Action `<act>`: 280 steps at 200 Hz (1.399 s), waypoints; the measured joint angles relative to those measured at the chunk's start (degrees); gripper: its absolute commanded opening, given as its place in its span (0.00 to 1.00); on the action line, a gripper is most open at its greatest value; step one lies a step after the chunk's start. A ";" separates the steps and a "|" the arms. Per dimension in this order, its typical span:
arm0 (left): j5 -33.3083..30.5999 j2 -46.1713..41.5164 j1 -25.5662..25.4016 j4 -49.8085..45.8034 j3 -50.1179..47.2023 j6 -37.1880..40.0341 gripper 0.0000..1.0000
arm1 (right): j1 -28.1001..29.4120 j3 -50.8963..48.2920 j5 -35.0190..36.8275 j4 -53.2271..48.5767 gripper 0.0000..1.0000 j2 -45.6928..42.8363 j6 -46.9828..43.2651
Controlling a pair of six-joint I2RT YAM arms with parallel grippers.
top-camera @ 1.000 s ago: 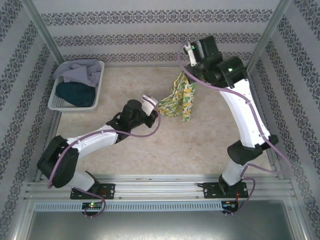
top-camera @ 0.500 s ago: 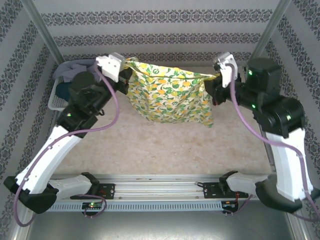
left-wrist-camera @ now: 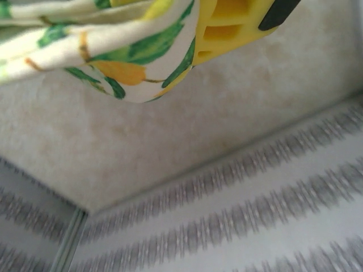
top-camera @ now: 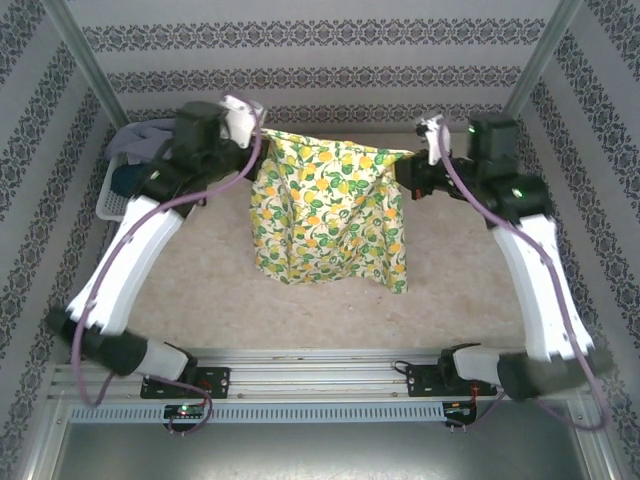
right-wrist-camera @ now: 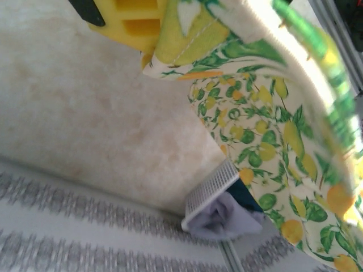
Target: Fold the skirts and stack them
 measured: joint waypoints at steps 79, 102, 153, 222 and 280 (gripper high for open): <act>2.91 54.10 6.86 -17.94 38.66 -0.79 1.00 | -1.22 0.63 22.73 7.08 0.81 30.51 9.44; -0.15 53.62 6.86 -20.06 36.28 -2.25 1.00 | -1.53 -3.10 29.20 9.81 0.98 26.77 12.83; -6.05 37.46 7.34 -17.99 17.53 -6.49 1.00 | -1.14 -14.08 25.44 13.53 0.98 18.88 14.71; 12.66 21.16 10.73 -4.02 -19.08 -16.59 0.98 | 0.48 -24.02 22.97 24.44 0.98 18.38 24.65; 21.42 14.43 12.79 34.84 -48.68 -54.49 0.66 | 0.22 -33.77 27.15 29.14 0.98 10.16 29.24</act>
